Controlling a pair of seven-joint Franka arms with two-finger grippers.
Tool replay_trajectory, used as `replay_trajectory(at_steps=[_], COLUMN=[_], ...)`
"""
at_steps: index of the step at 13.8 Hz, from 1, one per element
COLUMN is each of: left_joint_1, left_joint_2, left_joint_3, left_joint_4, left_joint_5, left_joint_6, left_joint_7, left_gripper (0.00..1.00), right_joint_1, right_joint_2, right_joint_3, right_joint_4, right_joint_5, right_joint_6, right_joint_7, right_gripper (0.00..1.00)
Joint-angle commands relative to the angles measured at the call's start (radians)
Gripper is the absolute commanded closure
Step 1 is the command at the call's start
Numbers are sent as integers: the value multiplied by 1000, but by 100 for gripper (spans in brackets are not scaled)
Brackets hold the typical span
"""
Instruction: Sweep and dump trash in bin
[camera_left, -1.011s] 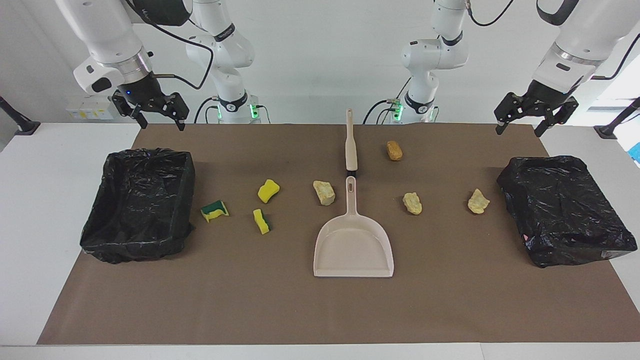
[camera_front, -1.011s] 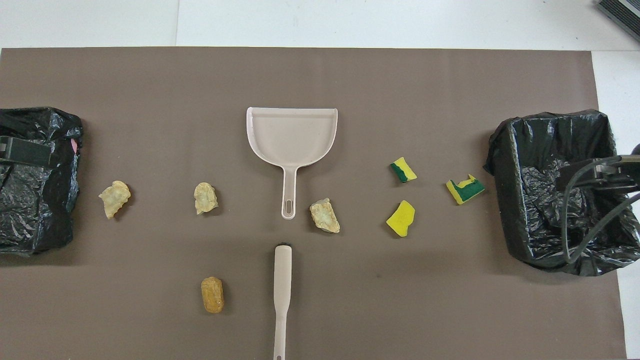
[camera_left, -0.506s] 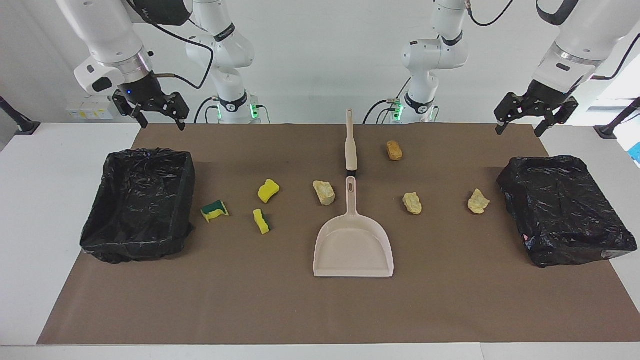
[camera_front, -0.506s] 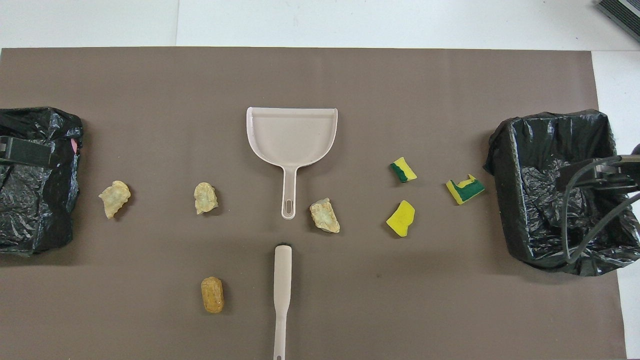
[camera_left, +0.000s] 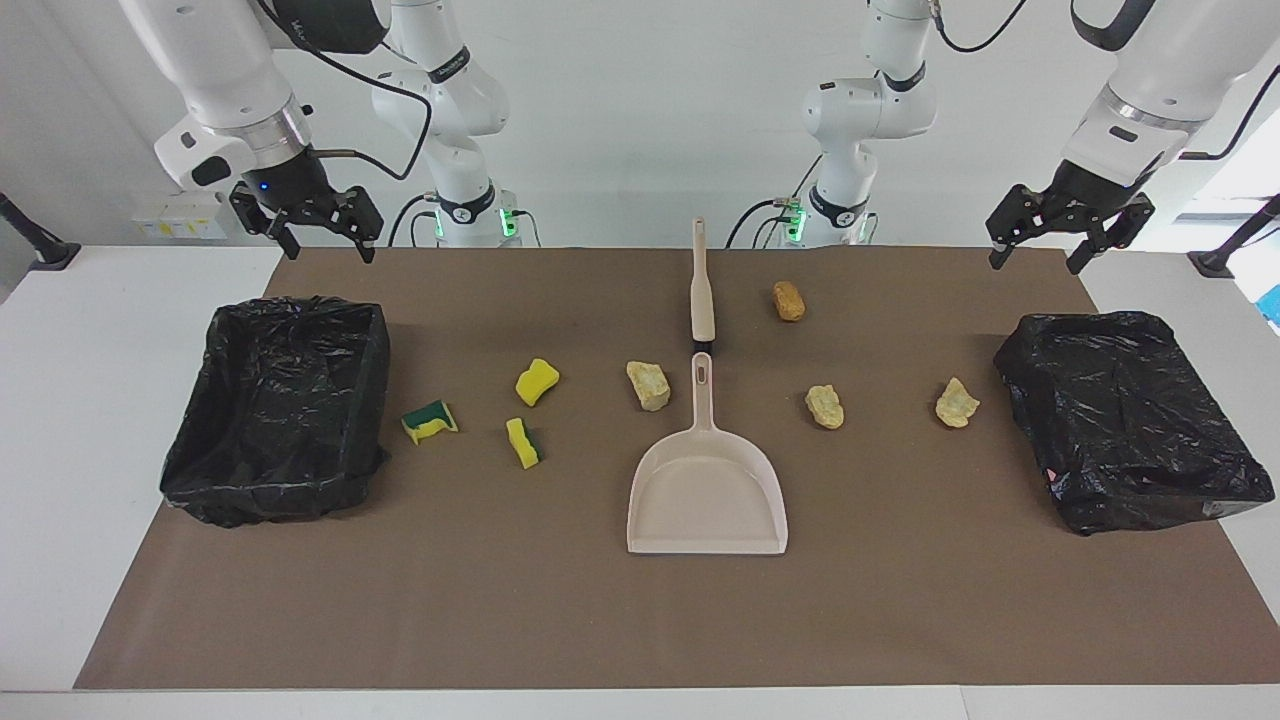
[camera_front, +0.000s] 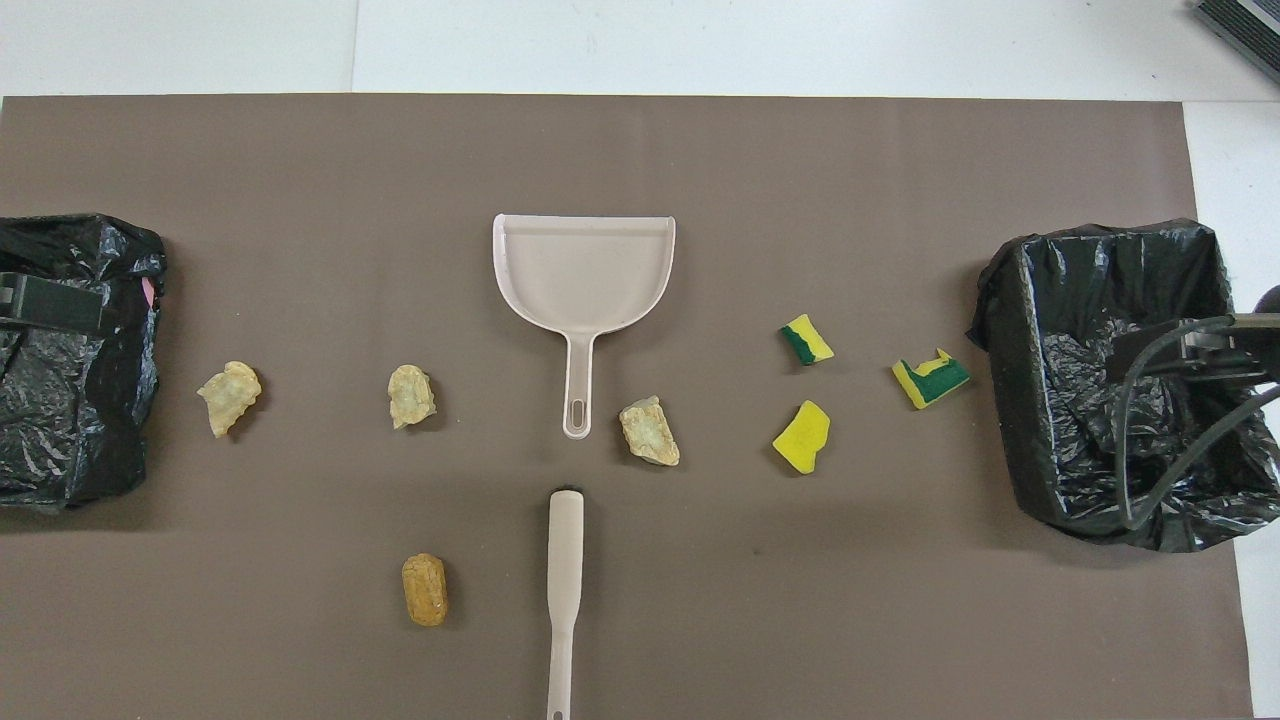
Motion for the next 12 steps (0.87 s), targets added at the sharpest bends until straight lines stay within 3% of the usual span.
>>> replay_trajectory(at_steps=[1, 8, 10, 12], left_joint_1=[-4, -18, -58, -126], left_joint_2=[-2, -39, -85, -161], left_joint_3=[-2, -12, -13, -13], left_joint_4=[6, -53, -131, -272], left_joint_5=[-7, -9, -10, -10], left_joint_6=[-19, -10, -2, 10], left_joint_7=[-5, -9, -10, -53], left_gripper=[0, 0, 0, 0], right_joint_1=[4, 26, 27, 27], right_joint_2=[-21, -22, -22, -25], right_joint_3=[-1, 2, 2, 2], right_joint_4=[-34, -45, -45, -45], right_joint_5=[24, 24, 26, 26], right_joint_6=[26, 72, 63, 45], right_joint_7=[13, 16, 16, 16], right_gripper=[0, 0, 0, 0])
